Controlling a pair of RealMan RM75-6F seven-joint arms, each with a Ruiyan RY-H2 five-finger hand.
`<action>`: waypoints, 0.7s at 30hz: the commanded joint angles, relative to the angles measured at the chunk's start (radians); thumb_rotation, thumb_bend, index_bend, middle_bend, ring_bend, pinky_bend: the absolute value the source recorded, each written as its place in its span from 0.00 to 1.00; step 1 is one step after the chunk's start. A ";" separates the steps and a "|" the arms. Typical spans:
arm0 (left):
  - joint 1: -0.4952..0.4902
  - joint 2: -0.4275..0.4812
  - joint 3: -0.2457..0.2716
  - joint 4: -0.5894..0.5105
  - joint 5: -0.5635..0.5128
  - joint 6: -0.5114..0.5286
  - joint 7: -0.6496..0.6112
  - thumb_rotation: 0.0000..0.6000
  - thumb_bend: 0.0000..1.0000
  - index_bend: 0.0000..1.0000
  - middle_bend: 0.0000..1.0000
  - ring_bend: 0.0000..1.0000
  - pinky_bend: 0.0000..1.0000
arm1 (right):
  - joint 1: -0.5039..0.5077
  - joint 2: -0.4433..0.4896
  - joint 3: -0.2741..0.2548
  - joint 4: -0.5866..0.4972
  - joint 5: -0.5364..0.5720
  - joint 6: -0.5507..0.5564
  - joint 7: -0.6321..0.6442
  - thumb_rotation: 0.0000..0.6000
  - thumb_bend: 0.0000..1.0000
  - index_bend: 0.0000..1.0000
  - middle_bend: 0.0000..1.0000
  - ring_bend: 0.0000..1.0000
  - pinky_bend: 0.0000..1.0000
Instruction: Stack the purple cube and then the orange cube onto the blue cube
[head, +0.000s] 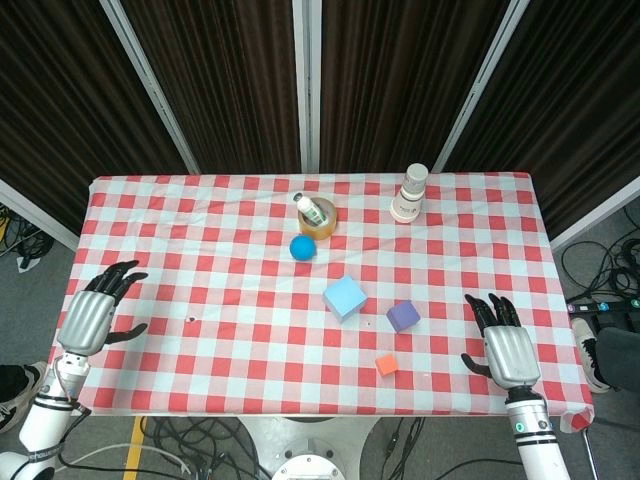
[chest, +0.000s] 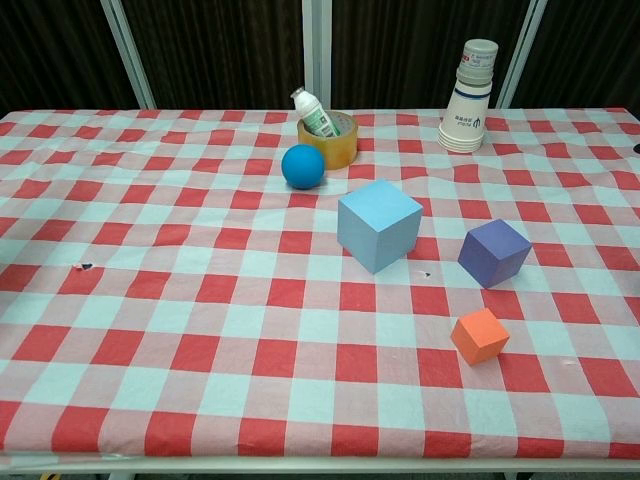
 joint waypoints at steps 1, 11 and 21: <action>0.001 0.000 0.000 0.003 0.002 0.003 0.005 1.00 0.11 0.29 0.24 0.16 0.29 | 0.000 0.001 0.000 -0.001 0.000 0.000 0.000 1.00 0.10 0.06 0.15 0.00 0.00; 0.008 -0.004 -0.010 0.024 -0.007 0.020 0.070 1.00 0.11 0.29 0.24 0.16 0.29 | 0.007 0.020 0.006 -0.006 -0.003 -0.006 0.003 1.00 0.10 0.06 0.15 0.00 0.00; 0.010 -0.010 -0.019 0.041 -0.031 0.011 0.085 1.00 0.11 0.29 0.24 0.16 0.29 | 0.149 0.143 0.039 -0.005 -0.119 -0.144 -0.049 1.00 0.10 0.06 0.20 0.00 0.00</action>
